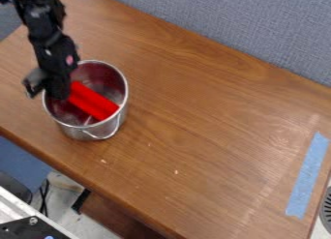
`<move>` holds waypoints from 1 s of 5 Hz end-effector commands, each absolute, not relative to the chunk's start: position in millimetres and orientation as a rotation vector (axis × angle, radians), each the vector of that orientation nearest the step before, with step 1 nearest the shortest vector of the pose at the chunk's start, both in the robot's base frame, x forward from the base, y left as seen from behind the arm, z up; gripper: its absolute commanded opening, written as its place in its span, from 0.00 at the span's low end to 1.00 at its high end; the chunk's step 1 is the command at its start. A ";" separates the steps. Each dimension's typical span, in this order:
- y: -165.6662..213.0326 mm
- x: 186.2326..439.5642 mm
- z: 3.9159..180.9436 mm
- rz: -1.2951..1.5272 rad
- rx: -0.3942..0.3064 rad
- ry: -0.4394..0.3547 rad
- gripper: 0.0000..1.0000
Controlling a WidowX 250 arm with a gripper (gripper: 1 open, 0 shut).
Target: Put the red object in the metal pot
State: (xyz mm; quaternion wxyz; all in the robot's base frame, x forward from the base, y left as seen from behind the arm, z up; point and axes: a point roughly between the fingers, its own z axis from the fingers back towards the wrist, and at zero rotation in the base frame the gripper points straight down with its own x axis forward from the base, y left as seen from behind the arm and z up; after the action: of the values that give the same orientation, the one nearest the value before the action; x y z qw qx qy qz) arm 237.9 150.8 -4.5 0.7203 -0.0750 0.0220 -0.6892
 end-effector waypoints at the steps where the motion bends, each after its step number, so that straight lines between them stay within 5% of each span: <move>1: 162.8 227.1 32.9 -1.520 -0.089 0.019 0.00; 3: 165.3 187.4 67.0 -1.537 -0.111 0.025 0.00; 4: 201.2 195.9 74.6 -1.461 -0.090 0.030 0.00; 5: 231.0 201.4 63.4 -1.379 -0.109 0.016 1.00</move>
State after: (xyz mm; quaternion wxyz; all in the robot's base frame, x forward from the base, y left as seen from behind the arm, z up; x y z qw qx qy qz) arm 196.0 224.3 50.0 0.7669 -0.0779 0.0096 -0.6370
